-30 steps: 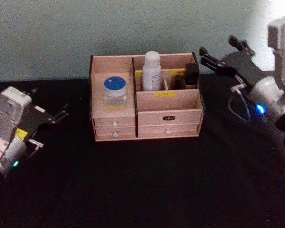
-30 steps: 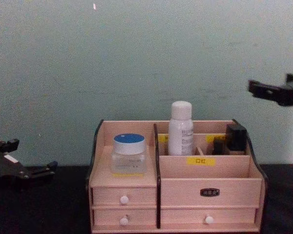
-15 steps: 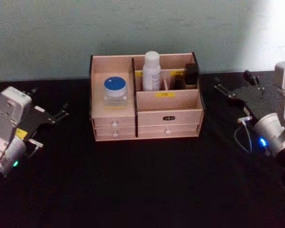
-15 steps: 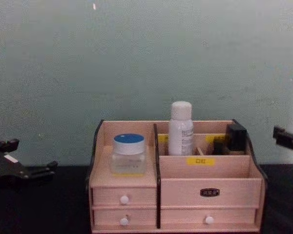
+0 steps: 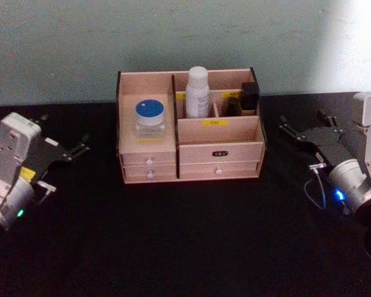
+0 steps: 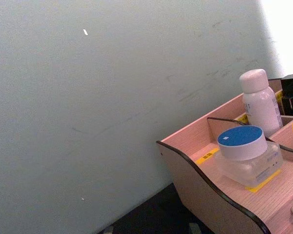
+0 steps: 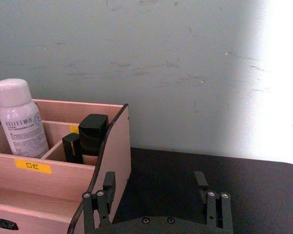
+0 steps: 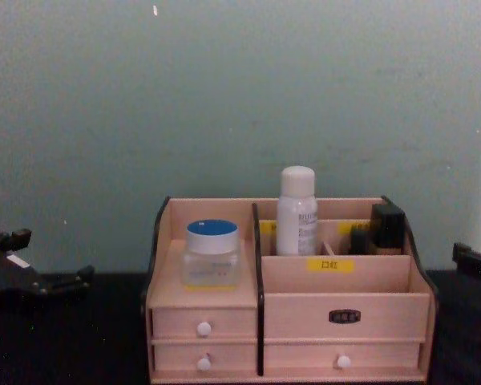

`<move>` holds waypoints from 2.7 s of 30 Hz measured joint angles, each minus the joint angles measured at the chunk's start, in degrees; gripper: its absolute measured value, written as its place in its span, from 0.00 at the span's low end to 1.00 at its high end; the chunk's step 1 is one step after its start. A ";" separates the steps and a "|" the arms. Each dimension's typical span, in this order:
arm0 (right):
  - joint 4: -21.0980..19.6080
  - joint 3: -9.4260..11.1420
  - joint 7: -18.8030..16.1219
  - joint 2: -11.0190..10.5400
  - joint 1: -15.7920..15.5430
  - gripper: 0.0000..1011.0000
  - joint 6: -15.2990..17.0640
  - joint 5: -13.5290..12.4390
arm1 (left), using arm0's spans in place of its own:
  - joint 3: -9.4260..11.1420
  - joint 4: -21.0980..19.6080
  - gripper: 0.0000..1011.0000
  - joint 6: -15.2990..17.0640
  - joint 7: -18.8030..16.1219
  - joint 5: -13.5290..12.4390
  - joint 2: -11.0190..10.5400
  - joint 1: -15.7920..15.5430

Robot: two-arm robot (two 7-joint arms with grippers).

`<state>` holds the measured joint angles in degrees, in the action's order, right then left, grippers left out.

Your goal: Pick up the facial cleanser and watermelon frost from the table and place them into the tiered storage box.

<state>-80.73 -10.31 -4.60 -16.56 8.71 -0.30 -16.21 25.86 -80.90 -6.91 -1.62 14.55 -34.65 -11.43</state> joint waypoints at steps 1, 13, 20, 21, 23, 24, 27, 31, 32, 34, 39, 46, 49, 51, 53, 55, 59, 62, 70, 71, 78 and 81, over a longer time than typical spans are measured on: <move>0.00 -0.01 0.00 -0.01 0.01 0.99 0.00 0.00 | 0.00 0.00 0.99 0.00 0.00 0.00 0.00 0.00; -0.06 -0.10 -0.05 -0.11 0.05 0.99 -0.14 -0.01 | 0.00 0.00 0.99 0.00 0.00 0.00 0.00 0.00; -0.10 -0.14 -0.07 -0.15 0.08 0.99 -0.21 -0.03 | 0.00 0.00 0.99 0.00 0.00 0.00 0.00 0.00; -0.11 -0.15 -0.08 -0.15 0.08 0.99 -0.22 -0.03 | 0.00 0.00 0.99 0.00 0.00 0.00 0.00 0.00; -0.12 -0.16 -0.08 -0.16 0.09 0.99 -0.23 -0.04 | 0.00 0.00 0.99 0.00 0.00 0.00 0.00 0.00; -0.12 -0.17 -0.08 -0.16 0.09 0.99 -0.23 -0.04 | 0.00 0.00 0.99 0.00 0.00 0.00 0.00 0.00; -0.12 -0.18 -0.08 -0.17 0.10 0.99 -0.26 -0.04 | 0.00 0.00 0.99 0.00 0.00 0.00 0.00 0.00; -0.12 -0.18 -0.08 -0.19 0.10 0.99 -0.29 -0.05 | 0.00 0.00 0.99 0.00 0.00 0.00 0.00 0.00; -0.12 -0.18 -0.08 -0.19 0.11 0.99 -0.29 -0.05 | 0.00 0.00 0.99 0.00 0.00 0.00 0.00 0.00; -0.12 -0.18 -0.08 -0.19 0.10 0.99 -0.30 -0.05 | 0.00 0.00 0.99 0.00 0.00 0.00 0.00 0.00; -0.12 -0.18 -0.08 -0.19 0.10 0.99 -0.30 -0.06 | 0.00 0.00 0.99 0.00 0.00 0.00 0.00 0.00; -0.12 -0.17 -0.08 -0.19 0.11 0.99 -0.30 -0.08 | 0.00 0.00 0.99 0.00 0.00 0.00 0.00 0.00; -0.12 -0.17 -0.08 -0.19 0.11 0.99 -0.30 -0.09 | 0.00 0.00 0.99 0.00 0.00 0.00 0.00 0.00; -0.12 -0.17 -0.08 -0.19 0.10 0.99 -0.30 -0.09 | 0.00 0.00 0.99 0.00 0.00 0.00 0.00 0.00; -0.12 -0.17 -0.08 -0.18 0.10 0.99 -0.30 -0.09 | 0.00 0.00 0.99 0.00 0.00 0.00 0.00 0.00; -0.12 -0.17 -0.08 -0.19 0.11 0.99 -0.30 -0.10 | 0.00 0.00 0.99 0.00 0.00 0.00 0.00 0.00; -0.12 -0.17 -0.08 -0.19 0.10 0.99 -0.30 -0.10 | 0.00 0.00 0.99 0.00 0.00 0.00 0.00 0.00; -0.12 -0.17 -0.08 -0.19 0.10 0.99 -0.29 -0.10 | 0.00 0.00 0.99 0.00 0.00 0.00 0.00 0.00; -0.12 -0.17 -0.08 -0.19 0.10 0.99 -0.29 -0.10 | 0.00 0.00 0.99 0.00 0.00 0.00 0.00 0.00; -0.12 -0.17 -0.08 -0.19 0.10 0.99 -0.29 -0.10 | 0.00 0.00 0.99 0.00 0.00 0.00 0.00 0.00; -0.12 -0.17 -0.08 -0.19 0.10 0.99 -0.29 -0.10 | 0.00 0.00 0.99 0.00 0.00 0.00 0.00 0.00; -0.12 -0.17 -0.08 -0.19 0.10 0.99 -0.29 -0.10 | 0.00 0.00 0.99 0.00 0.00 0.00 0.00 0.00</move>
<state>-80.84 -10.49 -4.67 -16.75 8.81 -0.60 -16.31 25.86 -80.90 -6.91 -1.62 14.55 -34.64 -11.43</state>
